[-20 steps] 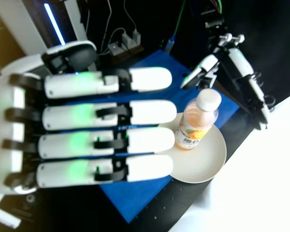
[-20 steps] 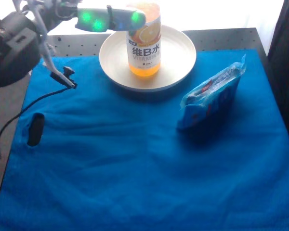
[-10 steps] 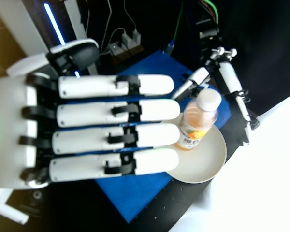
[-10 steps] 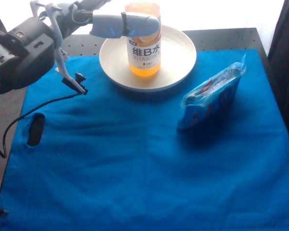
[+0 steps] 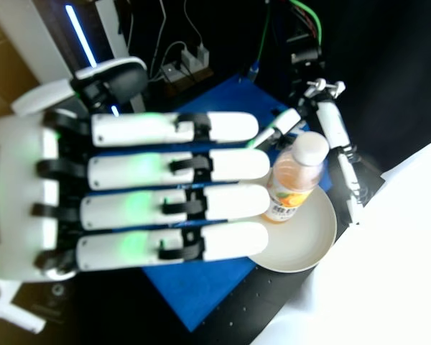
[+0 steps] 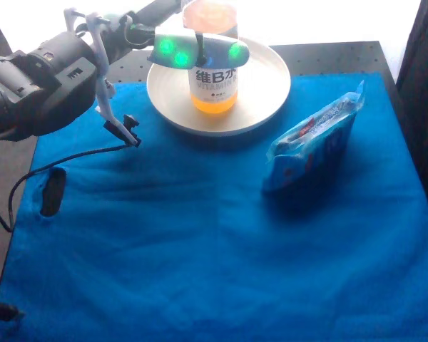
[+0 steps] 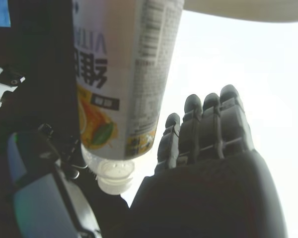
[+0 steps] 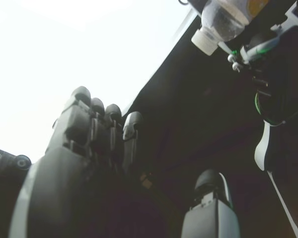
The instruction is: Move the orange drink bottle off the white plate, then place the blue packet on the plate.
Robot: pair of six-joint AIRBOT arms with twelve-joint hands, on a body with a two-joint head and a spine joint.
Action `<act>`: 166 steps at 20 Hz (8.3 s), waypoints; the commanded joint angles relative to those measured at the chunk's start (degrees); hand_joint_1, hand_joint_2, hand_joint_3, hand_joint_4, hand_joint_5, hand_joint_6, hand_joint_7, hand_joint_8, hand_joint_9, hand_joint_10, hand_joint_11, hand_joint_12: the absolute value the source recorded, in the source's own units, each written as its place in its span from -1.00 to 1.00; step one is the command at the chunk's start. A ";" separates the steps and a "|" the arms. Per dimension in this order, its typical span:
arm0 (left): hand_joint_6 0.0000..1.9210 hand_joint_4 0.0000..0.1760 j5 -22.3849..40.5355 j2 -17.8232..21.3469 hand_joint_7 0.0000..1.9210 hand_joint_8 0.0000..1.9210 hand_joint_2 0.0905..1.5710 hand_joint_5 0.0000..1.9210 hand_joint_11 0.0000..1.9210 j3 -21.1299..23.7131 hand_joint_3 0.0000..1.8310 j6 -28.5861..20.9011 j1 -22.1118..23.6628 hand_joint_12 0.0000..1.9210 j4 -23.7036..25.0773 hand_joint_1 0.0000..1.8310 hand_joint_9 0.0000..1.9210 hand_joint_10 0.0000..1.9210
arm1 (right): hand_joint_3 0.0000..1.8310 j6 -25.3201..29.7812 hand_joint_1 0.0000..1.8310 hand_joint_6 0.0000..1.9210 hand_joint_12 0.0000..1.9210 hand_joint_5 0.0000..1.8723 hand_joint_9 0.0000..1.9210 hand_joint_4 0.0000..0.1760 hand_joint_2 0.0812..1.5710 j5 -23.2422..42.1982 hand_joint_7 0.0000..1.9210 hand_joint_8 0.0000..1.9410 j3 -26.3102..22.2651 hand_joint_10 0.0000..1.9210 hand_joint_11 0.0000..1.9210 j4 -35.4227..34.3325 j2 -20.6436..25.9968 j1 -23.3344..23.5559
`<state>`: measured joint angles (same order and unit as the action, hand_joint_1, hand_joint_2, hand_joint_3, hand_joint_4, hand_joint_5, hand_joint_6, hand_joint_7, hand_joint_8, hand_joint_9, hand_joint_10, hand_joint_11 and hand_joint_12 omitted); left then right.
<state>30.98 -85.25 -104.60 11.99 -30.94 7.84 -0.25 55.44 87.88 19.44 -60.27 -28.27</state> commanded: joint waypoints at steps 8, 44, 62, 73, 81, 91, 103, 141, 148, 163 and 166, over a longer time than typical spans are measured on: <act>0.01 -0.61 8.29 -1.39 -0.05 0.13 0.41 0.00 -0.51 -2.58 -1.00 -6.37 0.91 0.45 -0.22 0.30 -0.01 -0.64 | -1.00 0.31 -0.66 -0.99 -0.94 -0.51 -0.83 -0.57 0.10 5.85 -0.73 -1.00 0.16 -0.99 -0.87 -3.04 -0.34 1.30; 0.03 -1.00 26.49 16.85 0.14 -0.10 0.36 -0.03 -0.60 15.32 -1.00 -18.96 -6.14 -0.22 12.52 0.35 0.03 -1.00 | -1.00 0.31 -0.51 -1.00 -0.59 -0.36 -0.82 -1.00 0.13 5.94 -0.72 -1.00 0.16 -0.99 -1.00 -2.83 -2.06 1.29; 0.05 -0.97 30.58 17.88 -0.06 0.24 0.43 -0.05 -0.56 19.58 -1.00 -16.64 -14.49 0.27 9.18 0.32 0.09 -0.94 | -1.00 0.31 -0.49 -1.00 -0.41 -0.38 -0.77 -1.00 0.11 5.95 -0.69 -0.99 0.07 -0.99 -1.00 -2.78 -2.15 1.23; 0.04 -1.00 29.06 18.04 -0.01 -0.59 0.38 0.00 -0.55 19.68 -1.00 -16.63 -14.46 0.03 10.19 0.27 0.03 -1.00 | -1.00 0.31 -0.50 -1.00 -0.39 -0.39 -0.76 -1.00 0.12 5.95 -0.69 -1.00 0.09 -1.00 -1.00 -2.55 -2.37 1.21; -1.00 -0.67 28.30 18.89 -0.67 -1.00 0.03 -0.70 -0.97 20.20 -1.00 -16.49 -14.46 -0.02 11.30 -0.09 -0.62 -1.00 | -1.00 0.31 -0.50 -1.00 -0.24 -0.42 -0.73 -1.00 0.11 5.95 -0.68 -1.00 0.09 -0.99 -1.00 -2.33 -2.57 1.22; -1.00 0.14 26.82 23.21 -0.95 -1.00 -0.13 -0.99 -1.00 22.22 -1.00 -16.09 -14.53 -0.50 13.94 -0.17 -0.93 -0.99 | -1.00 0.31 -0.46 -1.00 -0.19 -0.45 -0.71 -1.00 0.09 5.95 -0.68 -0.99 -0.01 -0.98 -1.00 -1.91 -2.61 1.22; -1.00 0.07 23.43 30.52 -1.00 -1.00 -0.14 -1.00 -1.00 23.72 -1.00 -7.60 -14.55 -1.00 7.96 -0.21 -1.00 -1.00 | -1.00 12.87 -0.16 -1.00 -0.24 -0.63 -0.65 -0.90 -0.19 -7.71 -0.62 -1.00 1.81 -1.00 -0.96 21.77 -3.65 1.61; -1.00 0.40 23.95 29.87 -1.00 -1.00 -0.13 -1.00 -1.00 23.67 -1.00 -7.09 -14.88 -1.00 7.14 -0.28 -1.00 -1.00 | -1.00 25.99 0.30 -0.26 1.00 0.21 -0.37 -1.00 0.30 -17.97 -0.27 1.00 5.71 1.00 -0.34 50.09 -10.95 2.57; -1.00 0.18 24.07 30.22 -1.00 -1.00 -0.13 -1.00 -1.00 23.58 -1.00 -6.98 -15.90 -1.00 6.35 -0.26 -1.00 -1.00 | -1.00 25.96 0.31 -0.30 1.00 0.20 -0.25 -1.00 0.32 -16.95 -0.15 0.38 5.99 0.78 -0.35 50.92 -10.52 10.45; -1.00 0.31 24.94 30.56 -1.00 -1.00 -0.14 -1.00 -1.00 23.90 -1.00 -6.79 -16.06 -1.00 6.70 -0.26 -1.00 -1.00 | -1.00 25.95 0.32 -0.45 1.00 0.32 0.38 -1.00 0.25 -18.92 0.14 0.99 21.23 1.00 0.53 48.19 -25.47 14.18; -1.00 0.33 25.44 30.60 -1.00 -1.00 -0.15 -1.00 -1.00 24.04 -1.00 -6.79 -16.05 -1.00 6.88 -0.26 -1.00 -1.00 | -1.00 25.95 0.29 -0.22 1.00 0.18 -0.19 -1.00 0.31 -20.10 -0.23 0.84 23.79 1.00 -0.11 48.21 -27.44 13.95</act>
<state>49.69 -54.87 -80.62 5.43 -47.44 17.26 25.50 33.23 112.01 71.66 -87.61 -15.18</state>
